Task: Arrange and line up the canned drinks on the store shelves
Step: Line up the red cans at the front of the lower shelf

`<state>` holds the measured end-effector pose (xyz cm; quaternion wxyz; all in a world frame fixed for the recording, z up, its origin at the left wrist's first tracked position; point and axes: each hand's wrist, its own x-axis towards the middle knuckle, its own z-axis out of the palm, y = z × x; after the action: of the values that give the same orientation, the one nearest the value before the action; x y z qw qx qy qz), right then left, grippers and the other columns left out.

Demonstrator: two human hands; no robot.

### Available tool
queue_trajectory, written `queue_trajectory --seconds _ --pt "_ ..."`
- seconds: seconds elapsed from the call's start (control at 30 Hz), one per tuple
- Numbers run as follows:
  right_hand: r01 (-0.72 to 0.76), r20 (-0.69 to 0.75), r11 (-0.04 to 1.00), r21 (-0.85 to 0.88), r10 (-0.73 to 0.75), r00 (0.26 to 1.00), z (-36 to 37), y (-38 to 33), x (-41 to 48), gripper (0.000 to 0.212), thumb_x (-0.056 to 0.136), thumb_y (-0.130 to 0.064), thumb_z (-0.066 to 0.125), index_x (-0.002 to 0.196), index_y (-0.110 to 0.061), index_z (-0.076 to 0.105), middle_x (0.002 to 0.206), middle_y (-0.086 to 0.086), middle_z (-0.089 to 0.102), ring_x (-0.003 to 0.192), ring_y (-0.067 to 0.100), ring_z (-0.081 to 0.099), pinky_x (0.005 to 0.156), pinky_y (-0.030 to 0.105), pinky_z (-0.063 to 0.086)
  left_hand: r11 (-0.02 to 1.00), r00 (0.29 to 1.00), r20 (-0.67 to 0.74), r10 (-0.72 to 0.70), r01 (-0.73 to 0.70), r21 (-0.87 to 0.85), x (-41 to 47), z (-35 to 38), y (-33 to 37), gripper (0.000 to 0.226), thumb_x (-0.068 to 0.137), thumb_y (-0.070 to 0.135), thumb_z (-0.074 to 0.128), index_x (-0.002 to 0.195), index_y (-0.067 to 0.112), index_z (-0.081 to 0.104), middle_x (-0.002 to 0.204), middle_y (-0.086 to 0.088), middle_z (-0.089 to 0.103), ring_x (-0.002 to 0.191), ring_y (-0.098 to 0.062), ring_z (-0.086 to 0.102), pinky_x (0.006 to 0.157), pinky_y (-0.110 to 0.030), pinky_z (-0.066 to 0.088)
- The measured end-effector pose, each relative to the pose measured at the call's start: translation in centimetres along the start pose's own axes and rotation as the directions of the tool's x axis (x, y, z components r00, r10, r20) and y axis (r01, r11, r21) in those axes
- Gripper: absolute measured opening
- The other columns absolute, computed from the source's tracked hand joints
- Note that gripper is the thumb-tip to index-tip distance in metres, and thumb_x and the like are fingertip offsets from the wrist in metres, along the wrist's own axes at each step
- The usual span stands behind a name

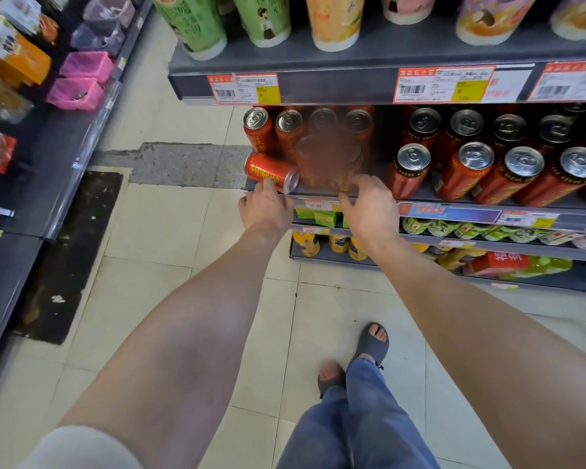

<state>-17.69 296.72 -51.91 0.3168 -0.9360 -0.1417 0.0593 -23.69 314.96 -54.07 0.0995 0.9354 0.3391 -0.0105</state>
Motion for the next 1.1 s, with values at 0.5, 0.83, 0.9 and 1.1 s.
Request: queue_trajectory --seconds 0.5,0.83,0.9,1.1 --pt "0.030 0.065 0.999 0.034 -0.032 0.997 1.1 -2.2 0.2 0.043 0.094 -0.031 0.066 0.134 -0.014 0.061 0.130 0.007 0.063 0.118 0.028 0.060 0.089 0.041 0.054 0.804 0.938 0.094 -0.334 0.336 -0.490 3.1 0.7 0.8 0.061 0.092 0.053 0.064 0.133 0.011 0.045 0.123 -0.011 0.067 0.112 -0.033 0.065 0.098 -0.044 0.053" --pt "0.055 0.065 0.998 0.030 -0.057 0.996 1.3 -1.4 0.3 0.044 0.093 -0.028 0.067 0.134 -0.013 0.062 0.128 0.008 0.064 0.116 0.029 0.061 0.089 0.042 0.055 0.497 0.811 0.272 -0.518 0.544 -0.676 5.7 0.9 1.4 0.082 0.085 0.062 0.073 0.139 0.006 0.046 0.132 -0.012 0.062 0.120 -0.031 0.062 0.097 -0.037 0.050" --pt "0.053 0.067 0.998 0.029 -0.055 0.996 1.2 -1.3 0.4 0.044 0.093 -0.028 0.067 0.134 -0.012 0.062 0.127 0.008 0.065 0.117 0.029 0.061 0.089 0.042 0.055 0.471 0.800 0.298 -0.520 0.561 -0.681 5.9 0.8 1.5 0.084 0.082 0.062 0.076 0.138 0.007 0.046 0.131 -0.012 0.063 0.120 -0.031 0.062 0.098 -0.036 0.050" --pt "0.045 0.083 0.999 0.019 -0.046 0.995 1.2 -1.5 0.4 0.044 0.094 -0.029 0.066 0.136 -0.014 0.061 0.128 0.007 0.064 0.118 0.028 0.061 0.088 0.041 0.055 0.429 0.750 0.360 -0.556 0.629 -0.648 6.8 0.8 1.7 0.097 0.071 0.076 0.076 0.137 0.011 0.049 0.127 -0.007 0.064 0.118 -0.027 0.063 0.099 -0.036 0.052"
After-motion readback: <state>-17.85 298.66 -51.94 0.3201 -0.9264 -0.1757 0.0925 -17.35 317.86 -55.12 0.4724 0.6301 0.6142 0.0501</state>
